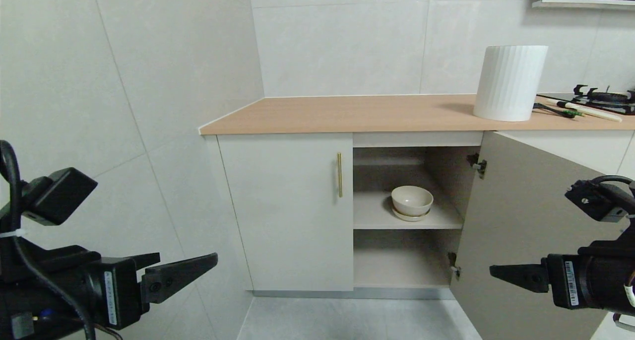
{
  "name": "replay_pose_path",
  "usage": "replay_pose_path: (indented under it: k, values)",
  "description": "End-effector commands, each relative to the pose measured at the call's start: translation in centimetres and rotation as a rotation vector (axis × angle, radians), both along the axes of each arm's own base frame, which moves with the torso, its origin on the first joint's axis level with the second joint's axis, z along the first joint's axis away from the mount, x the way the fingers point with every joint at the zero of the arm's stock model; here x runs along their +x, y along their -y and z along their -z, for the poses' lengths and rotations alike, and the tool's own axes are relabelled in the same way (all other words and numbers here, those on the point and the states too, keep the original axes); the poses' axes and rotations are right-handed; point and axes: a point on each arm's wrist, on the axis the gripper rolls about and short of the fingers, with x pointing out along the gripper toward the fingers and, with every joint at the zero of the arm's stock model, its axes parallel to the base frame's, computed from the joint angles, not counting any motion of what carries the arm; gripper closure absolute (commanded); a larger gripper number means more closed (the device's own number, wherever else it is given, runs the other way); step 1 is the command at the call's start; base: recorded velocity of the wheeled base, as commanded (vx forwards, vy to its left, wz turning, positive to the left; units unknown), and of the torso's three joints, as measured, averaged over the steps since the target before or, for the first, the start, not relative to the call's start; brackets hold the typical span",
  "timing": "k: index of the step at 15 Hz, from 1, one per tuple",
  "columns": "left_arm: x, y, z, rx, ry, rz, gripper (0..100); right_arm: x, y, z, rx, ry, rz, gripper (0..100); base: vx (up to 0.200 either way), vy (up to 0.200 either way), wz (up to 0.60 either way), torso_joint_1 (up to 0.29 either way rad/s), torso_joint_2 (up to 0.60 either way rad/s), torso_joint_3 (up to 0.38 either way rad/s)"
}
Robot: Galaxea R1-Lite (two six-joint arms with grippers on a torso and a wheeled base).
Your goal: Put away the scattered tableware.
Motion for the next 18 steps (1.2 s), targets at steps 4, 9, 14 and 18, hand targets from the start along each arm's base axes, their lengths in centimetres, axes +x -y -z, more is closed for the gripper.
replay_pose_path:
  k: [4,9,14,18]
  values:
    - [0.13,0.08,0.34,0.008,-0.015,0.002,0,0.05,-0.01,0.03,-0.004,0.001,0.004,0,0.0,0.0,0.0,0.0,0.0,0.0]
    - [0.13,0.07,0.39,0.009,-0.016,0.002,0,0.05,-0.01,0.03,-0.004,0.001,0.004,0,0.0,0.0,0.0,0.0,0.0,0.0]
    - [0.13,0.07,0.39,0.01,-0.015,0.003,0,0.08,-0.03,0.13,-0.008,-0.004,0.003,0,0.0,-0.16,0.0,0.001,0.0,0.002]
    - [0.13,0.07,0.39,0.009,-0.016,0.002,0,0.2,0.03,0.47,-0.02,-0.016,0.007,0,0.0,-0.2,0.0,0.005,0.0,0.0]
